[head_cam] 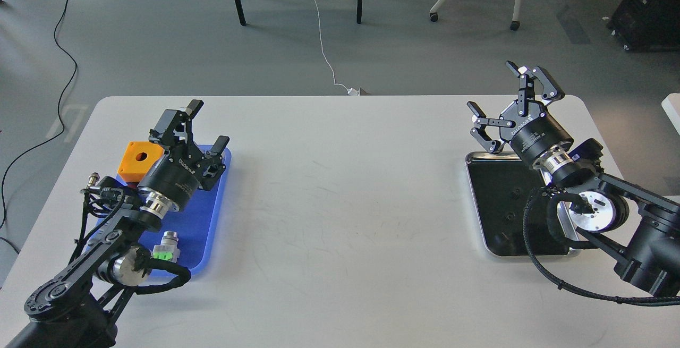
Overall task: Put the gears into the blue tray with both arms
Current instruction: 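Move the right gripper over the metal tray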
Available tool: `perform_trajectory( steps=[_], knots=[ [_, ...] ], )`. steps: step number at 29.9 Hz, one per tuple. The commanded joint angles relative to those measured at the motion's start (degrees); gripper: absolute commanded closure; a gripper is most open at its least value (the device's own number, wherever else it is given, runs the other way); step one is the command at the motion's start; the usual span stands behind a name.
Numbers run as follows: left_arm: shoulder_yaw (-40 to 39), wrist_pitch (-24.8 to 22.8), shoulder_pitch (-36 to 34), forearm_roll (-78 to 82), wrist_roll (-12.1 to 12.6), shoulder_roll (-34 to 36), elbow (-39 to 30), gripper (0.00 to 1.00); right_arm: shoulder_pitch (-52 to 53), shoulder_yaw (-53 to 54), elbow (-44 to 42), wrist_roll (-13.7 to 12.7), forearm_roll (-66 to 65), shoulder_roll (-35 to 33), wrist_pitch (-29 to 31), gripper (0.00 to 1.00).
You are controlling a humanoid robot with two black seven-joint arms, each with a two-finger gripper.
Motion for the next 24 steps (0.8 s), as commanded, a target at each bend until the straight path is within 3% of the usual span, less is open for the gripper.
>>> perform_trajectory(
  steps=[1,4,8,19,20,23,24],
  knots=[
    [0.4,-0.09,0.43,0.08,0.02,0.56,-0.08,0.01,-0.15,-0.14,0.22,-0.01,-0.26,-0.85,1.07,0.02],
    [0.31,-0.26,-0.27,-0.09,0.02,0.82,-0.08,0.01,0.38,-0.23,0.92,-0.01,-1.74,-3.04,1.34,0.02],
    [0.4,-0.27,-2.73,-0.09,-0.42,2.32,0.8,0.01,4.23,-1.97,2.33,-0.01,-15.86,-7.26,3.35,0.02],
    [0.14,-1.84,-3.44,-2.91,-0.69,3.73,0.45,0.01,28.94,-24.75,5.06,-0.01,-49.22,-15.62,5.82,0.02],
    [-0.04,-1.84,-3.35,-3.34,-0.77,3.64,0.28,0.01,33.64,-28.66,5.41,-0.01,-57.13,-16.23,5.91,0.02],
    [-0.04,-1.84,-3.35,-3.35,-0.78,3.64,0.27,0.01,33.69,-28.7,5.41,-0.01,-57.21,-16.23,5.91,0.02],
    [-0.56,-1.84,-3.26,-3.52,-0.86,3.46,0.27,0.01,42.91,-39.32,5.06,-0.01,-78.18,-16.23,5.73,0.02]
  ],
)
